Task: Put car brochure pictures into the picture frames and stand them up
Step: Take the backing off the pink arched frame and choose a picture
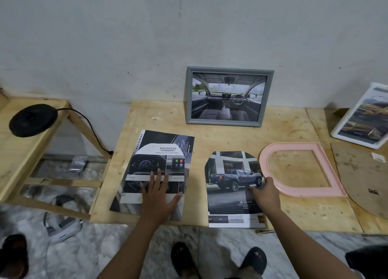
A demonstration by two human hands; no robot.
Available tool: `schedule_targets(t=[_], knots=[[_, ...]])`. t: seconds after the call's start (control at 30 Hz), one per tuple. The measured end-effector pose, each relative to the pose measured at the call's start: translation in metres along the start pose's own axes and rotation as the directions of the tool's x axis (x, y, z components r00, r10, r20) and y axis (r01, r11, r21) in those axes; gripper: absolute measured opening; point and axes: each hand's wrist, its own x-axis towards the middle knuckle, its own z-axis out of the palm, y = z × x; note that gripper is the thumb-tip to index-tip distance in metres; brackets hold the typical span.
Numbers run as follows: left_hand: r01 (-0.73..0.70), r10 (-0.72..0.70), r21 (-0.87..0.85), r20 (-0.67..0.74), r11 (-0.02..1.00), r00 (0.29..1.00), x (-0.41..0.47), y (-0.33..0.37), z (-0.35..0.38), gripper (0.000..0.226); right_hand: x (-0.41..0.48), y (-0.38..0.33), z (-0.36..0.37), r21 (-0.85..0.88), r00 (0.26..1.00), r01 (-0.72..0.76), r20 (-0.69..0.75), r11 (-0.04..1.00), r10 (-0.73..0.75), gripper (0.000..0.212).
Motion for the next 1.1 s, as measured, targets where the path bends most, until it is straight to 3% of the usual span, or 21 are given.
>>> schedule_targets(t=[0.1,0.2,0.53,1.1], knots=[[-0.133,0.133,0.003,0.052,0.991,0.990,-0.005,-0.004,0.001,0.102,0.000,-0.002,0.000,-0.001,1.000,0.008,0.001,1.000,-0.008,0.032],[-0.179,0.172,0.035,0.157,0.983,0.972,-0.011,-0.007,0.002,0.105,-0.001,-0.004,0.003,0.009,1.000,0.021,-0.005,1.000,-0.021,0.031],[0.004,-0.007,0.027,0.121,1.000,0.993,-0.003,0.017,0.010,0.122,-0.002,-0.007,0.006,0.031,1.000,-0.002,0.012,1.000,0.002,0.032],[-0.063,0.058,0.066,0.086,0.996,0.995,-0.002,0.002,-0.001,0.132,0.001,-0.008,0.007,0.022,1.000,-0.002,0.019,1.000,0.002,0.030]])
